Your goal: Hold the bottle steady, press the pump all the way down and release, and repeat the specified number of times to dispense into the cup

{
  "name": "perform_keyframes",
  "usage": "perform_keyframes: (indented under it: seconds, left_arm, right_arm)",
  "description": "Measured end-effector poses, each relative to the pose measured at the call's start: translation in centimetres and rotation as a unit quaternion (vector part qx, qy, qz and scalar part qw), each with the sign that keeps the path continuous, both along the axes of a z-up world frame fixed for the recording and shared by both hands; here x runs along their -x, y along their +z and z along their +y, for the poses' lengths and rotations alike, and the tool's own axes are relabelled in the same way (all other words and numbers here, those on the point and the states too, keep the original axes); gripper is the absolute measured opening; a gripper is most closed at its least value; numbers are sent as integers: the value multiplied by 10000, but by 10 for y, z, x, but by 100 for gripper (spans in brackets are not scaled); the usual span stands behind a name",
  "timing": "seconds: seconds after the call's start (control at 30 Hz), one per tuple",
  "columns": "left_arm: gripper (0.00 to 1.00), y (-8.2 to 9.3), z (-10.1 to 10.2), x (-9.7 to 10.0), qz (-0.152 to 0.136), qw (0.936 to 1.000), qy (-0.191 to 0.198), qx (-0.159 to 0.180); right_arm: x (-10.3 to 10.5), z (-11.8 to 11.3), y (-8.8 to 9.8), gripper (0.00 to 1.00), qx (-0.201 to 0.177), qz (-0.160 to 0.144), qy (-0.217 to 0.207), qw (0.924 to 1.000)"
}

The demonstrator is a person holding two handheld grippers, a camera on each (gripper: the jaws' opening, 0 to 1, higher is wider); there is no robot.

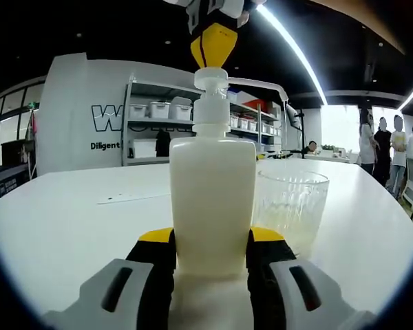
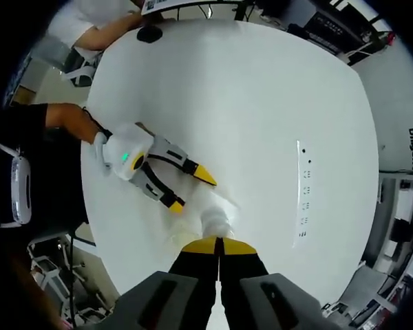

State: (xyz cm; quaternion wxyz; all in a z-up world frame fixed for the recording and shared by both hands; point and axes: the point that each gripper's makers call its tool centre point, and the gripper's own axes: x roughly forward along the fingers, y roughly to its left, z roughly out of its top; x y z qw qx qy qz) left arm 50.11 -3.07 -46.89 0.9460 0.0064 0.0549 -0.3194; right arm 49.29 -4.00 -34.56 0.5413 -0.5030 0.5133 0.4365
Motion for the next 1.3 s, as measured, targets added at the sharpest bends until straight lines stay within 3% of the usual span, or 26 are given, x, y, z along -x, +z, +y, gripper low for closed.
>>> perform_keyframes:
  seconds: [1.3]
  left_arm:
    - [39,-1,0,3,15,10000,-5,9]
  right_arm:
    - [0,0,-2,0,58,47,-10,10000]
